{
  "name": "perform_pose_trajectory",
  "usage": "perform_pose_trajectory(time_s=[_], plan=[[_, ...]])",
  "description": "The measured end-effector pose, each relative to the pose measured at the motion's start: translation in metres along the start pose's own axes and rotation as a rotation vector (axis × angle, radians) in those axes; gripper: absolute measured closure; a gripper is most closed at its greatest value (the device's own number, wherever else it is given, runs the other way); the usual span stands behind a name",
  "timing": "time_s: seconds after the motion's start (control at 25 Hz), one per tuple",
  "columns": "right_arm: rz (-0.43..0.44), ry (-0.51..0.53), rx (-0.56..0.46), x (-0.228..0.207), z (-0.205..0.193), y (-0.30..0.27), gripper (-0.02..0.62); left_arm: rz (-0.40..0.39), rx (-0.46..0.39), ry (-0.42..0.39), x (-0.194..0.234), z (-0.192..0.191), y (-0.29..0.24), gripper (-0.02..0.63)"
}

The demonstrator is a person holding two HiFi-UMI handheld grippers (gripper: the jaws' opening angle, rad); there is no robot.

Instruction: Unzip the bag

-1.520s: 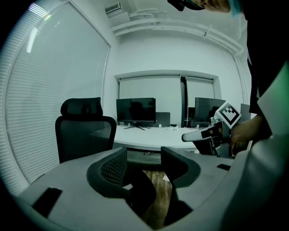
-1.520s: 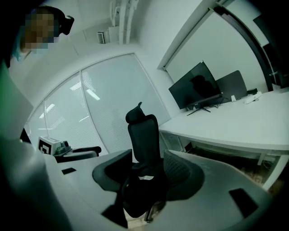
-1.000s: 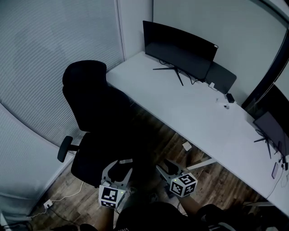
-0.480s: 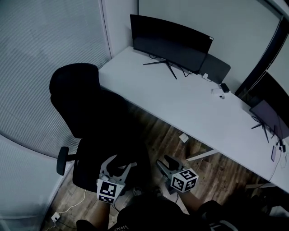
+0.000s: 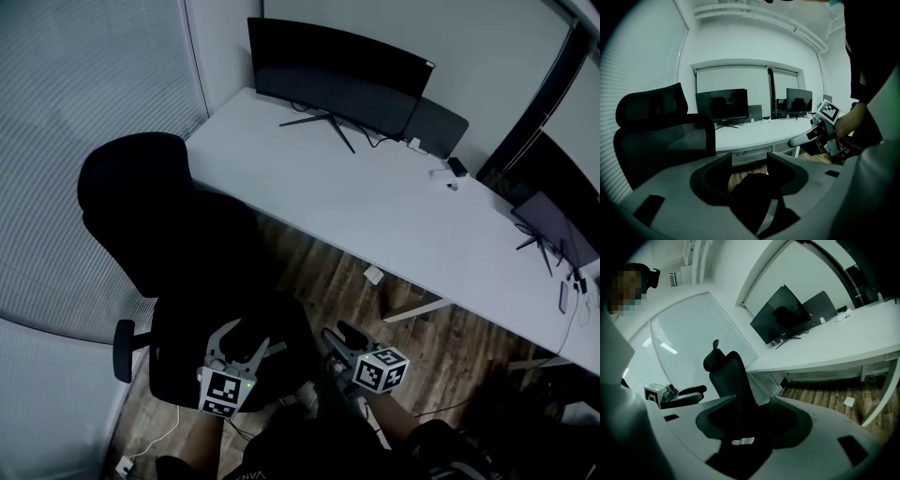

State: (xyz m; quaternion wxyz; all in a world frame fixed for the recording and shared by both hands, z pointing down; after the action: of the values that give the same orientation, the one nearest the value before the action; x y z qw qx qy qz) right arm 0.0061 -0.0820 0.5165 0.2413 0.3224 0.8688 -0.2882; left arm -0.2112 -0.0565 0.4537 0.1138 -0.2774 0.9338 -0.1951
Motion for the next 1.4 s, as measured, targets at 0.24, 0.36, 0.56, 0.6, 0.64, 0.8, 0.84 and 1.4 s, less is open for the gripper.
perform_pose_trajectory(time_s=[0.24,0.36,0.56,0.6,0.64,0.8,0.84,1.4], plan=[[0.007,-0.047,0.041,-0.036,0.004,-0.032,0.397,-0.010,0.046,-0.040,0.009,-0.016,-0.039,0.374],[0.027,-0.059,0.074,-0.055,0.009,-0.050,0.397,-0.026,0.070,-0.068,0.010,-0.023,-0.063,0.372],[0.064,-0.092,0.121,-0.087,0.016,-0.080,0.397,-0.027,0.122,-0.076,0.015,-0.033,-0.104,0.370],[0.071,-0.099,0.133,-0.093,0.016,-0.085,0.397,-0.026,0.137,-0.075,0.017,-0.037,-0.112,0.369],[0.079,-0.105,0.145,-0.100,0.016,-0.091,0.397,-0.027,0.153,-0.072,0.019,-0.040,-0.120,0.369],[0.115,-0.146,0.182,-0.123,0.013,-0.112,0.397,-0.048,0.237,-0.073,0.028,-0.061,-0.147,0.367],[0.128,-0.174,0.187,-0.129,0.011,-0.118,0.397,-0.055,0.257,-0.075,0.029,-0.066,-0.153,0.365],[0.209,-0.554,0.245,-0.174,-0.028,-0.183,0.397,-0.142,0.392,-0.031,0.044,-0.116,-0.195,0.356]])
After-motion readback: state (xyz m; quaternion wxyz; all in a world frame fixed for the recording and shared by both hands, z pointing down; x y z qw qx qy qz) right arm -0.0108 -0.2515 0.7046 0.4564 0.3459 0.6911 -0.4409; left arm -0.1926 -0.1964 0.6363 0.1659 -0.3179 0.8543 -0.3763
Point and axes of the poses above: the fingertips, and each gripper's own axes: y backward along the fingers, x to its left, z out of its top, the point moved 5 cm from there along y, backward along the fingers
